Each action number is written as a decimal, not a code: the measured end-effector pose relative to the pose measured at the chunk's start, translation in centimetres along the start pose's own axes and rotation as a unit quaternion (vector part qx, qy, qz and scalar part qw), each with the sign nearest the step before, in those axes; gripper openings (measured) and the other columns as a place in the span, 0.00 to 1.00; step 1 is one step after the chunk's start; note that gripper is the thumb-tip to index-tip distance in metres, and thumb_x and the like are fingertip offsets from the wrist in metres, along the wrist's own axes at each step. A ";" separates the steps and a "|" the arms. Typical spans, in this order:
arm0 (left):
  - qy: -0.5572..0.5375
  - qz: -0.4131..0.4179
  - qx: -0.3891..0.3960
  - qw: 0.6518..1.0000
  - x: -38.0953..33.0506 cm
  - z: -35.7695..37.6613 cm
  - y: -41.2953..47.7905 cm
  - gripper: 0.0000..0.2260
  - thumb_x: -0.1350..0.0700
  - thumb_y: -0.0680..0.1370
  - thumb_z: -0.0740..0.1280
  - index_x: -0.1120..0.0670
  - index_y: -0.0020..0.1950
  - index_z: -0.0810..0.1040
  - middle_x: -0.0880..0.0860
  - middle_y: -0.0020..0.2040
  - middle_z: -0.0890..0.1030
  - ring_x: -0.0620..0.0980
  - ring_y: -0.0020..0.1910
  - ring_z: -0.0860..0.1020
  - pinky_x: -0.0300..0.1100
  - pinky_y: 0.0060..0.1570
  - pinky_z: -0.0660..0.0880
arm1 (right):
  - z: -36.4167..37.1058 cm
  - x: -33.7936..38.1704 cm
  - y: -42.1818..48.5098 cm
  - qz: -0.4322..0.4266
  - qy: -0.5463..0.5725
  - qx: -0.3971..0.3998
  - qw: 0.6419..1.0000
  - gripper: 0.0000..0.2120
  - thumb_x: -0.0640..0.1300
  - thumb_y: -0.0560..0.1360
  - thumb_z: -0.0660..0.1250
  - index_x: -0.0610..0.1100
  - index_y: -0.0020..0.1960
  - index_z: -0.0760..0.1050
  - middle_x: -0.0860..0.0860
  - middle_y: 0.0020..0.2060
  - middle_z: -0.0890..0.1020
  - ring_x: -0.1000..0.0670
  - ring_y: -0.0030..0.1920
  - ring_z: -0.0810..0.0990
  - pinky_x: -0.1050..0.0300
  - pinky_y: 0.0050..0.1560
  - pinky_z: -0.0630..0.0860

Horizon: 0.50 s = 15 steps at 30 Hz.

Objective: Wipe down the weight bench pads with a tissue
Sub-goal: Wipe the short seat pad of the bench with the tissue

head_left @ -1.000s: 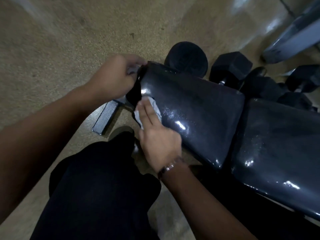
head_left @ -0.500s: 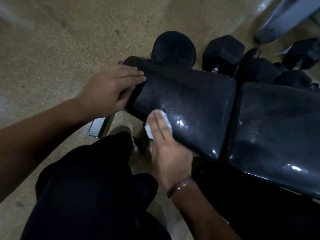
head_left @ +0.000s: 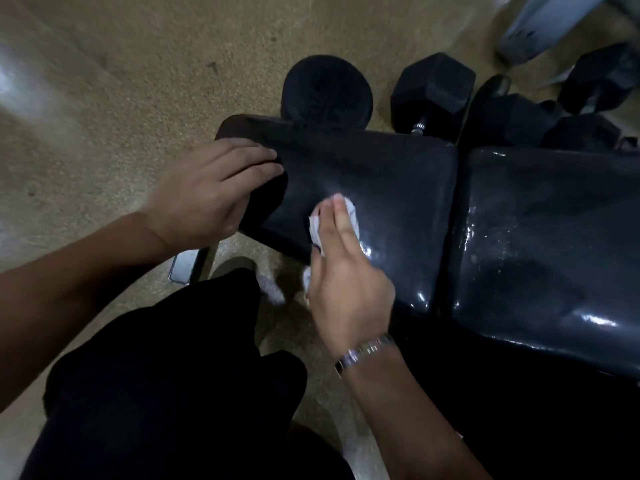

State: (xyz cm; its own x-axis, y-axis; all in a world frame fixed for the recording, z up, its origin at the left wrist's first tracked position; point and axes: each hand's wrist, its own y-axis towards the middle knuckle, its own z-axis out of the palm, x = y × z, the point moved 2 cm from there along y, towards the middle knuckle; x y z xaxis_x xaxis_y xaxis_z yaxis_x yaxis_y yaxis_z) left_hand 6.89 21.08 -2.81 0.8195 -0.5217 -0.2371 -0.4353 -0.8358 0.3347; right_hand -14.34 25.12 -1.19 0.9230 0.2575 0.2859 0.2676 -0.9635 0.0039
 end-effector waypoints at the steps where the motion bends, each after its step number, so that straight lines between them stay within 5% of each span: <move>1: -0.002 0.006 0.003 1.000 -0.2 0.2 0.2 0.16 0.64 0.81 0.58 0.64 0.66 0.78 0.63 0.65 0.79 0.64 0.62 0.77 0.55 0.64 0.73 | 0.3 0.6 0.7 0.007 0.005 0.006 1.000 0.28 0.50 0.78 0.57 0.52 0.77 0.58 0.60 0.78 0.56 0.51 0.33 0.81 0.61 0.27 0.72; 8: 0.017 -0.009 0.006 1.000 -0.7 1.0 0.5 0.16 0.61 0.81 0.59 0.62 0.64 0.79 0.60 0.63 0.80 0.63 0.60 0.78 0.58 0.57 0.74 | 0.1 0.1 -1.4 -0.045 -0.028 0.028 0.998 0.30 0.46 0.76 0.61 0.51 0.77 0.61 0.58 0.77 0.59 0.54 0.27 0.77 0.62 0.23 0.72; 15: 0.042 -0.041 -0.036 0.998 -1.7 2.1 0.2 0.17 0.62 0.79 0.57 0.62 0.62 0.81 0.59 0.62 0.81 0.63 0.59 0.79 0.56 0.57 0.73 | 0.4 0.1 -0.4 0.007 -0.009 0.013 1.000 0.30 0.47 0.75 0.64 0.49 0.76 0.62 0.58 0.77 0.60 0.51 0.26 0.77 0.62 0.23 0.69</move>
State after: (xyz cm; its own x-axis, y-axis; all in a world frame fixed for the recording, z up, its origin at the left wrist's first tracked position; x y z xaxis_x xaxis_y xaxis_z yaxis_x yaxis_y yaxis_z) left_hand 4.65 21.45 -4.25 0.8805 -0.4343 -0.1903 -0.3405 -0.8584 0.3836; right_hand -14.22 25.54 -1.52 0.9312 0.2460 0.2690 0.2622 -0.9647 -0.0256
